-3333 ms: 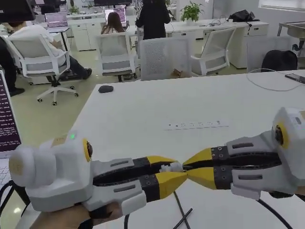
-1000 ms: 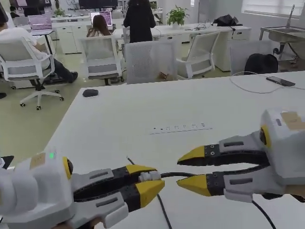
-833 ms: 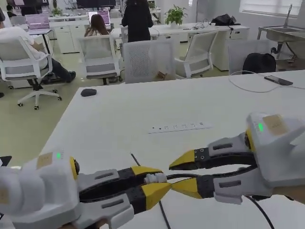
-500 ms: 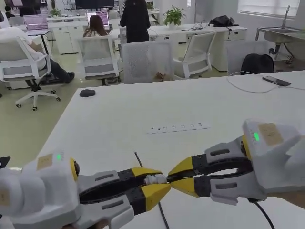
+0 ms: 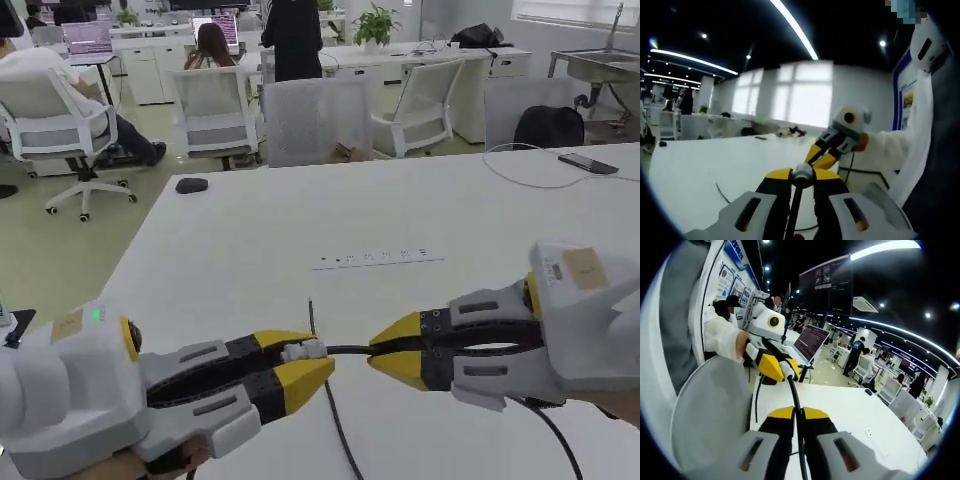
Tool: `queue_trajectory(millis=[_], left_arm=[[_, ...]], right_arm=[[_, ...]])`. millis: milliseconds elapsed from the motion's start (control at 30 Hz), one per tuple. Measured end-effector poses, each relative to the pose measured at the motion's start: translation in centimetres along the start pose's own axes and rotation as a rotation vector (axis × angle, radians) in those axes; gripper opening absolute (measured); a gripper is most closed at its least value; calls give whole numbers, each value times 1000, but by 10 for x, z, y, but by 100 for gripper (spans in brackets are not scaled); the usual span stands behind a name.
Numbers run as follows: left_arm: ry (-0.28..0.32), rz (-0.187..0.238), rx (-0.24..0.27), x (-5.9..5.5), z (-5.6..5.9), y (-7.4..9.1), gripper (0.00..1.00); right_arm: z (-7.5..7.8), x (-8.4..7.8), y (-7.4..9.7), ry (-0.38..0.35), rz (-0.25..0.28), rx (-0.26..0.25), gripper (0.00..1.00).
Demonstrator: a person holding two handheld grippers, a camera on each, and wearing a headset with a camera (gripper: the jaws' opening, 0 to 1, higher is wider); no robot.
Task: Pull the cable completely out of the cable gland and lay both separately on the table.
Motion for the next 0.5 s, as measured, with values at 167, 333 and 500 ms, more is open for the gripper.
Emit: queue_trajectory(millis=[167,333,500], left_arm=[[30,53,31,6,4,7,16],[21,81,49,13,6,12,16],[6,86,66,13,16,12,17]], right_arm=[[-2,0,15,-25,-7,-32,4],[-7,-7,33,-43,-38,-67,3],[-15,-11,47,-88,-26,-68,3]])
Point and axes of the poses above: the centre of the closed fingertips' face, and the gripper's own axes: y roughly backward along the fingers, z roughly to its right, x roughly out of its top, the point moved 3 cm from there along y, roughly backward along the fingers, and after that the axes turned 7 degrees about z, right-handed, at the moved point
